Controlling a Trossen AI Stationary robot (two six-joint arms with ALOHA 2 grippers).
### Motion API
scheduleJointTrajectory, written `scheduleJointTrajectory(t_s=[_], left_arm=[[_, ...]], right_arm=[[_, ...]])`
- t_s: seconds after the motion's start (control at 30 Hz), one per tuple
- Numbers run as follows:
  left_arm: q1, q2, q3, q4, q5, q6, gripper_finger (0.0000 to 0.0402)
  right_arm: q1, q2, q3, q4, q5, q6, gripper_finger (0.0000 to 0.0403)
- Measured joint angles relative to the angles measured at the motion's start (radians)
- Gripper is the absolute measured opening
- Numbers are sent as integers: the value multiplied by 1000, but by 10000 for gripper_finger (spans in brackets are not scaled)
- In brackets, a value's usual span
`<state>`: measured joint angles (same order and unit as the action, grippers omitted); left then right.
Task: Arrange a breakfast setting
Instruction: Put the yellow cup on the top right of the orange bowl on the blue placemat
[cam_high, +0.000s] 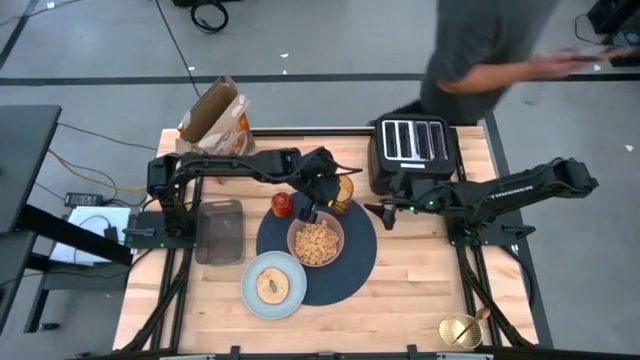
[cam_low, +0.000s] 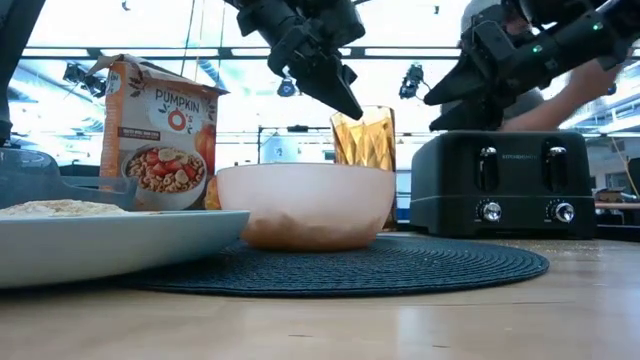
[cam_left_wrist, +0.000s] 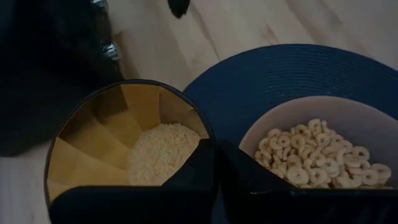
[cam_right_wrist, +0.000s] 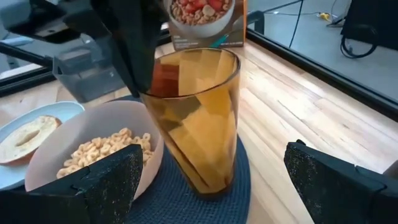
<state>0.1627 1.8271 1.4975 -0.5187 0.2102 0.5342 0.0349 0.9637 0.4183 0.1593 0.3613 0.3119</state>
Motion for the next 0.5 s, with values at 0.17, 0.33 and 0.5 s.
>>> scheduleJointTrajectory(t_s=[0.17, 0.33, 0.5], left_arm=[[-2, 15, 2, 6, 13, -7, 15], [-6, 32, 3, 17, 15, -6, 16], [-5, 32, 2, 48, 10, -7, 37]], right_arm=[[4, -3, 0, 1, 4, 0, 392], [5, -4, 0, 2, 4, 2, 392], [5, -2, 1, 2, -9, 3, 388]])
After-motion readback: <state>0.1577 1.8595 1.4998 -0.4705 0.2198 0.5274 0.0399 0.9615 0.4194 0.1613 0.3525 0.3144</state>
